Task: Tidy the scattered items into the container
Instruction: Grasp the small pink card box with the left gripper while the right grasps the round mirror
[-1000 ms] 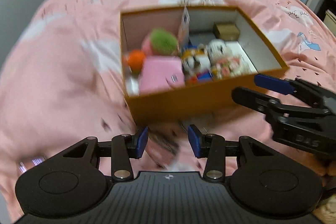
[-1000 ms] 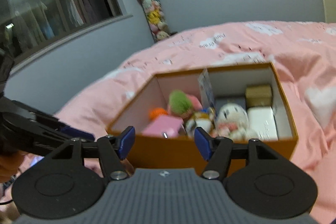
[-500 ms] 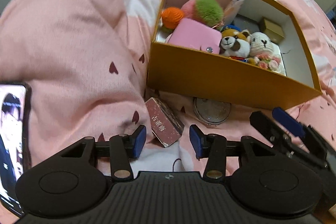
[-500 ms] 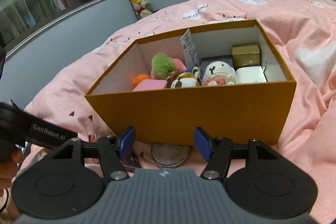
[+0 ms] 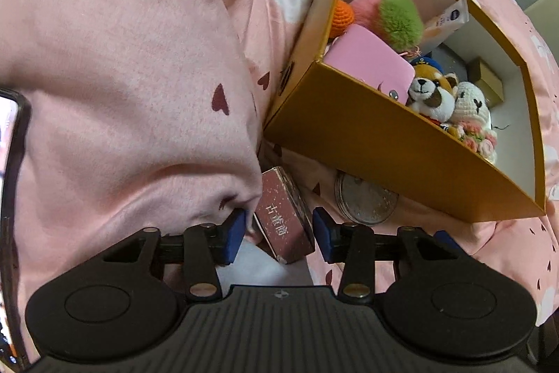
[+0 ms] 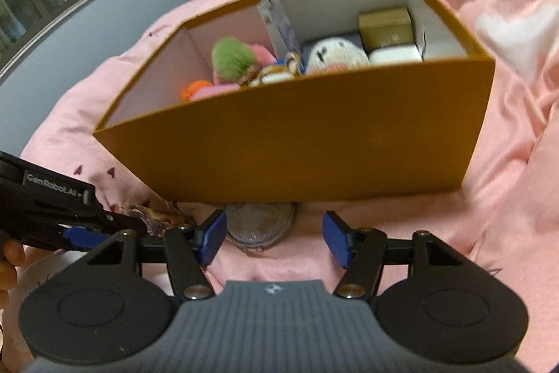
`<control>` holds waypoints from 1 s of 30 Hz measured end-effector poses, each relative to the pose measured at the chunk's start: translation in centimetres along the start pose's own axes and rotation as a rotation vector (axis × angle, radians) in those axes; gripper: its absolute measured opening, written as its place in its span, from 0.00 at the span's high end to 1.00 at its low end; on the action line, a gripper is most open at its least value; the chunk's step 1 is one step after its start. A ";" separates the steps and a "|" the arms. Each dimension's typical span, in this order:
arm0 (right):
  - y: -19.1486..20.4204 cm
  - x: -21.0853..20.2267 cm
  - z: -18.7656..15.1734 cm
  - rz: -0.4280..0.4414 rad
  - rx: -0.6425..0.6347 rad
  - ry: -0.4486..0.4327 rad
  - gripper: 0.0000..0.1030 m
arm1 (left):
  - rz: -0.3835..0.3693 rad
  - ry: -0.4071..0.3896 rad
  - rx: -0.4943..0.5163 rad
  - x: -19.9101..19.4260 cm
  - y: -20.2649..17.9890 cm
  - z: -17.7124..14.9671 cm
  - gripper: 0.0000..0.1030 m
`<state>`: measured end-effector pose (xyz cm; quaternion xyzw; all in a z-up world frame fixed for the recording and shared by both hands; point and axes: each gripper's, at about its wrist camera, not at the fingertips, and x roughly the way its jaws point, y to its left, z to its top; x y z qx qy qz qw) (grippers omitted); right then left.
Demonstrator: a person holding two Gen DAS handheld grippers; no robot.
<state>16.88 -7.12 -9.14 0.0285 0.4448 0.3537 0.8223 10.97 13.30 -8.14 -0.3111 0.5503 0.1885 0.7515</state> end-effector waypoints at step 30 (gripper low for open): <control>-4.1 5.3 -1.5 0.182 0.417 0.223 1.00 | -0.060 -0.045 0.077 -0.9 -0.3 -1.1 0.74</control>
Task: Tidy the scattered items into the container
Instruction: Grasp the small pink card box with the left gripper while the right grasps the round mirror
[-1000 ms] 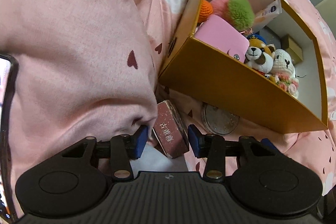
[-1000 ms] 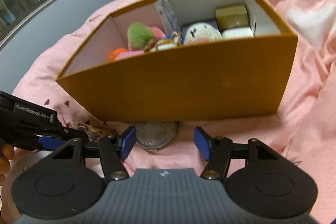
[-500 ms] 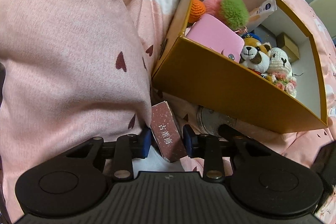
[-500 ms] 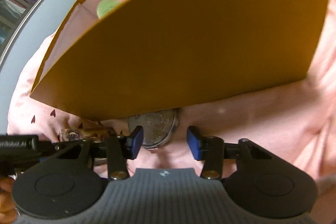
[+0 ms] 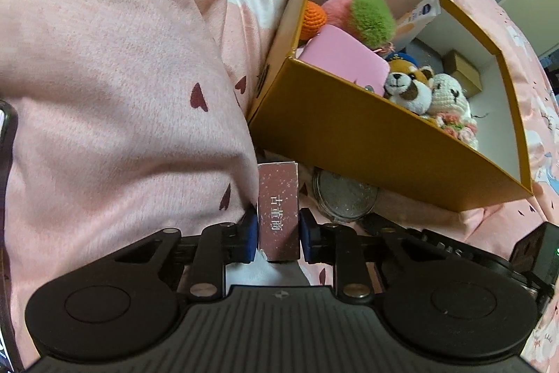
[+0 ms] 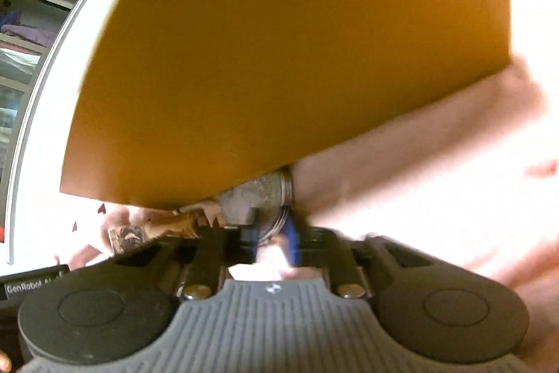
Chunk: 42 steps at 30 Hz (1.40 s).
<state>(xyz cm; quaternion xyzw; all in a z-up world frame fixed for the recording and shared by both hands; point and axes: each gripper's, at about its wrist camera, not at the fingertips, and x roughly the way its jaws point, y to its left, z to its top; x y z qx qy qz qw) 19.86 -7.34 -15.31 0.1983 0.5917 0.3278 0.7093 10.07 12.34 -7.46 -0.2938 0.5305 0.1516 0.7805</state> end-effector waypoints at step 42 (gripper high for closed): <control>1.5 -1.3 -4.1 0.029 0.072 0.021 0.81 | -0.031 -0.038 0.069 -0.9 -0.2 -0.7 0.74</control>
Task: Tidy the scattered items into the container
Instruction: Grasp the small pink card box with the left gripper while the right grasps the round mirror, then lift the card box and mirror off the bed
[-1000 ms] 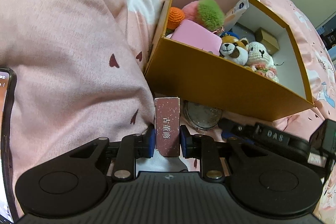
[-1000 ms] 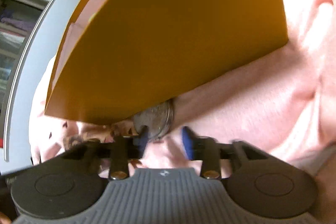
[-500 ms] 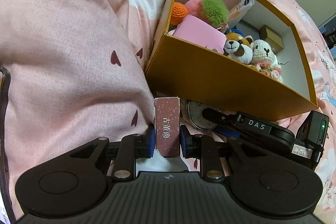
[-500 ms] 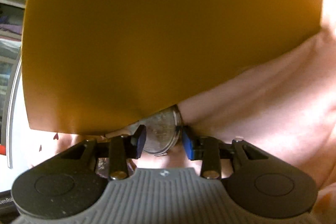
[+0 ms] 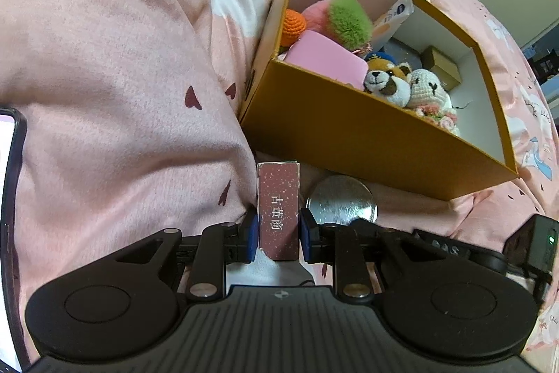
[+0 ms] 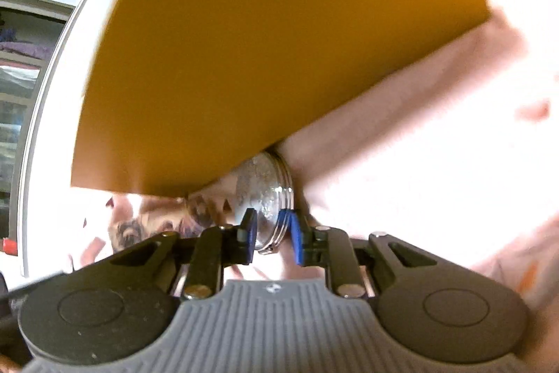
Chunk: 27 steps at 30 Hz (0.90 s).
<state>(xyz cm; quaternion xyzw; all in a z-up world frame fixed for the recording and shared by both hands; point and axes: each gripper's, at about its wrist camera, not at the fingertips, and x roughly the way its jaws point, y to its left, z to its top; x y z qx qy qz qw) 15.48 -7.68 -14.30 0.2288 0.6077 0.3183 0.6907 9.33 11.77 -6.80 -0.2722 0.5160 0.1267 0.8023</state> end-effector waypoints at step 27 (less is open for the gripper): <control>1.2 -4.9 -0.4 -0.206 -0.366 -0.082 0.74 | -0.064 0.058 0.231 1.3 -4.0 -3.1 0.72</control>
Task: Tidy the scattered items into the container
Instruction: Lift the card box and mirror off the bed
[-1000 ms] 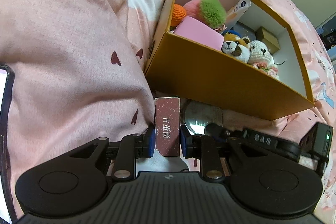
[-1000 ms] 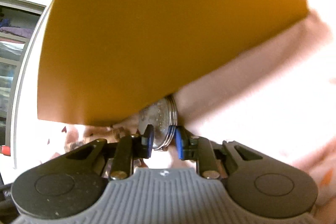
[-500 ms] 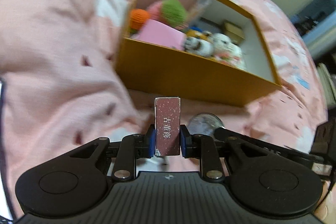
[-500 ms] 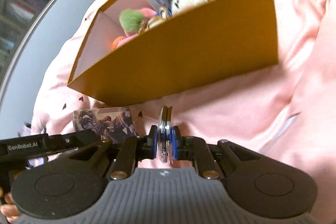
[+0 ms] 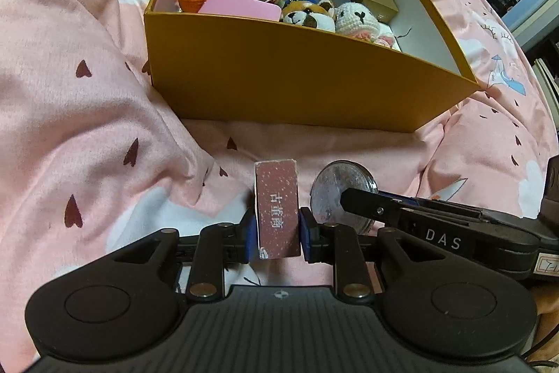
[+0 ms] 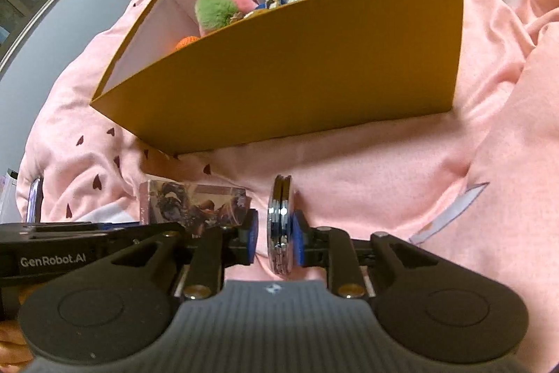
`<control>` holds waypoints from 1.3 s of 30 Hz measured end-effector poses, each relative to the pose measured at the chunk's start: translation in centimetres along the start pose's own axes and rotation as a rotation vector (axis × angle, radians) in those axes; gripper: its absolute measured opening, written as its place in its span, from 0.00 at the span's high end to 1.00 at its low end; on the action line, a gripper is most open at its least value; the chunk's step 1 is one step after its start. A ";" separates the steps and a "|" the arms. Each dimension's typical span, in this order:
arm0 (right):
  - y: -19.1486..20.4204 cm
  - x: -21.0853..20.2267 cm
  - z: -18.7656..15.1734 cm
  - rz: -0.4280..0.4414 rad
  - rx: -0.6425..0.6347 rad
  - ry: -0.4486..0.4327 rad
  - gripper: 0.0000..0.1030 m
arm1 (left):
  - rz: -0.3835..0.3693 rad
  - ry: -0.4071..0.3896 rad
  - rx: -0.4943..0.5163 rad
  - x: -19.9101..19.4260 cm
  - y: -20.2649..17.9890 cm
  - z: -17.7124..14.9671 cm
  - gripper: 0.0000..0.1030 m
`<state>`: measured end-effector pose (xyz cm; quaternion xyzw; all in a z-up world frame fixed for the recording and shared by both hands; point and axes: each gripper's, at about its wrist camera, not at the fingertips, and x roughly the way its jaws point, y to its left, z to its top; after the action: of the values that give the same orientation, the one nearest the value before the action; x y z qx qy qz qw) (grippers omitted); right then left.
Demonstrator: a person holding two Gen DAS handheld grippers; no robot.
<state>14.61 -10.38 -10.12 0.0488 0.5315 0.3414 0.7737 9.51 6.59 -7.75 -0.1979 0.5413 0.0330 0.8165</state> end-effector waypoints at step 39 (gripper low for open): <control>0.1 0.7 -0.5 -0.010 -0.025 -0.045 0.76 | -0.009 -0.075 -0.231 2.2 1.5 0.3 0.71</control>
<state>14.26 -10.05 -10.82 0.0441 0.5099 0.3430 0.7876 10.26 7.73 -10.10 -0.2916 0.5022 0.0988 0.8081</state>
